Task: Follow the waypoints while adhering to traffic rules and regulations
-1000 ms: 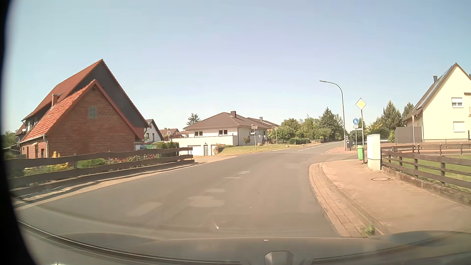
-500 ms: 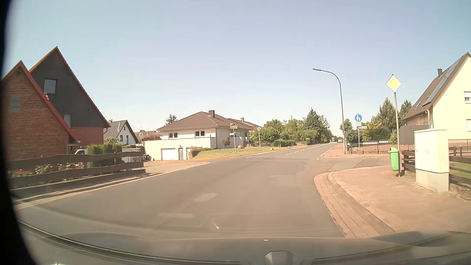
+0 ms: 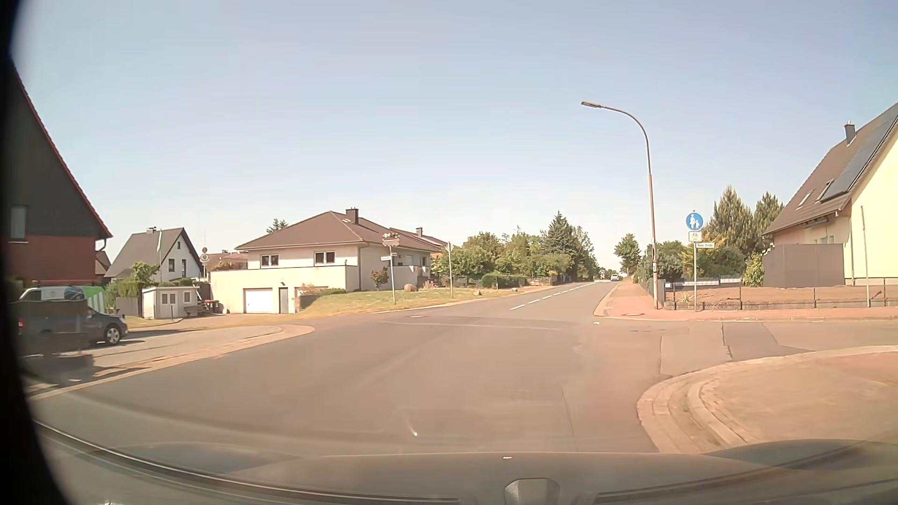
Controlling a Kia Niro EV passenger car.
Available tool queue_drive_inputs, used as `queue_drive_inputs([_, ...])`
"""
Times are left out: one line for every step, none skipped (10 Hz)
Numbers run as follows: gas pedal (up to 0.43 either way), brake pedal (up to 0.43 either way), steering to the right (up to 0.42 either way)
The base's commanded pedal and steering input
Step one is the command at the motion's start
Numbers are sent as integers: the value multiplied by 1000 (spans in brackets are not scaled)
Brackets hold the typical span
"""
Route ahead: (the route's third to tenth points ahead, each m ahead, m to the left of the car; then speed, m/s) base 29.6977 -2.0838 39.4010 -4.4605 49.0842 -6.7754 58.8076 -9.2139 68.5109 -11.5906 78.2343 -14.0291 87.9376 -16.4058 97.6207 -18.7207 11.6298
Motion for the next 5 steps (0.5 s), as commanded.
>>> queue_drive_inputs([169,6,55])
queue_drive_inputs([169,6,53])
queue_drive_inputs([177,6,50])
queue_drive_inputs([177,6,49])
queue_drive_inputs([177,6,49])
